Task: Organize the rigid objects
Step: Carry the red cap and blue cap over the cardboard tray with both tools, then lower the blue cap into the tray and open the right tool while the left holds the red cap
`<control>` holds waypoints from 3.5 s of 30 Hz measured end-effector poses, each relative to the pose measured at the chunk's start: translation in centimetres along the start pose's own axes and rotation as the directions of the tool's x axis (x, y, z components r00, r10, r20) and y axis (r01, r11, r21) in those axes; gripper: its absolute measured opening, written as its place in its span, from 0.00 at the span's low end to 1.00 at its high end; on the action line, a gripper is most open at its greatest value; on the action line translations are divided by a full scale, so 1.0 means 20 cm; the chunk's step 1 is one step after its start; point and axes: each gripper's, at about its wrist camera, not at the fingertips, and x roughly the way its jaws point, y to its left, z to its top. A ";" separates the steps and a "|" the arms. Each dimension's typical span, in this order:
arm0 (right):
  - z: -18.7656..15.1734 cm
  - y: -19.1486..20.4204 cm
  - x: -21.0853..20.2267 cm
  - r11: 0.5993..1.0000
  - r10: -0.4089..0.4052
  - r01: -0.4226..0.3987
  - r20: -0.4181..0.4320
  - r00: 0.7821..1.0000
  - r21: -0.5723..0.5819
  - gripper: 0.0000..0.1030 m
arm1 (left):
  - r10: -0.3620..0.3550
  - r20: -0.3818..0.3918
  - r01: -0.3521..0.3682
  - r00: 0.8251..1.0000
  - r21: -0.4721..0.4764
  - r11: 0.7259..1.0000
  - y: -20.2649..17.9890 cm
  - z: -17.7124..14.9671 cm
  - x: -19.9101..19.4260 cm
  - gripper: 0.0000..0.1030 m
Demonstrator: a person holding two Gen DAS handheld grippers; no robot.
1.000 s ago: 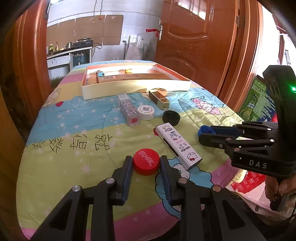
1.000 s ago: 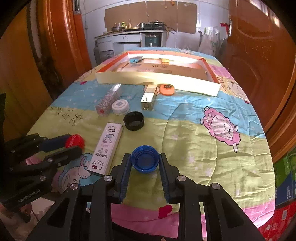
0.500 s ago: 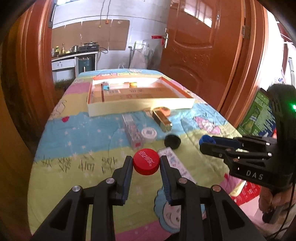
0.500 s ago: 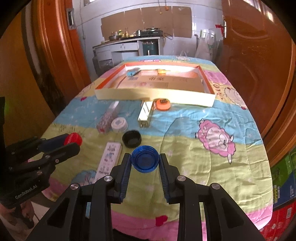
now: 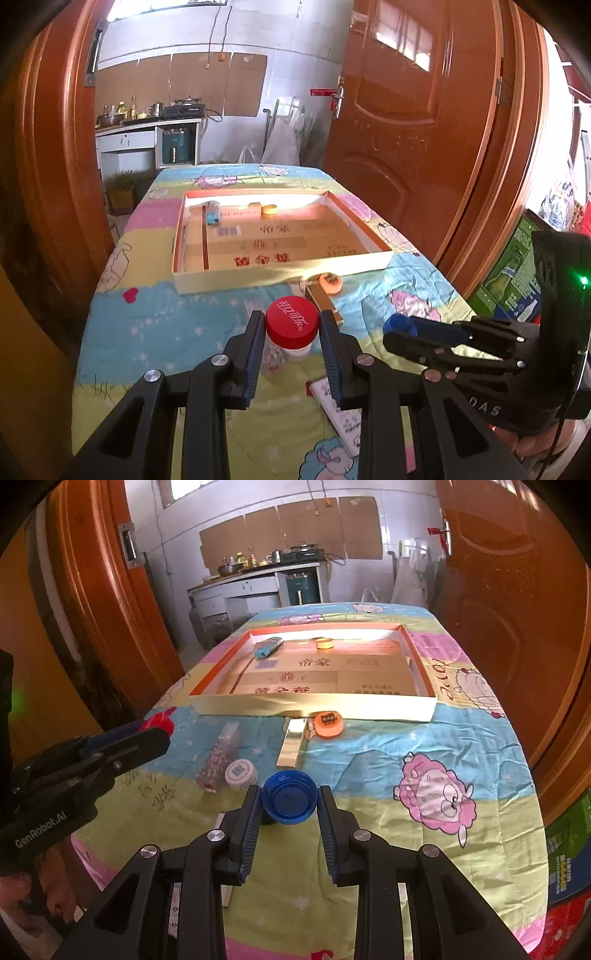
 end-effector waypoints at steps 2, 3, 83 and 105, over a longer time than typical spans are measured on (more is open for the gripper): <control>0.01 -0.01 0.01 1.000 0.004 -0.004 -0.001 1.000 0.003 0.30 | -0.004 0.002 0.004 1.000 -0.007 1.000 0.00 0.03 0.01 0.30; 0.02 -0.01 0.02 1.000 0.005 -0.005 -0.002 1.000 0.005 0.30 | -0.007 0.004 0.007 1.000 -0.013 1.000 0.01 0.04 0.01 0.30; 0.90 -0.50 0.65 1.000 0.005 -0.005 -0.026 1.000 0.016 0.30 | 0.059 -0.171 -0.075 0.983 -0.088 0.993 0.26 0.83 0.98 0.30; 1.07 -0.57 1.01 0.998 -0.030 0.022 -0.162 0.986 -0.052 0.30 | 0.097 -0.299 -0.134 0.949 -0.104 0.985 0.37 0.85 1.29 0.30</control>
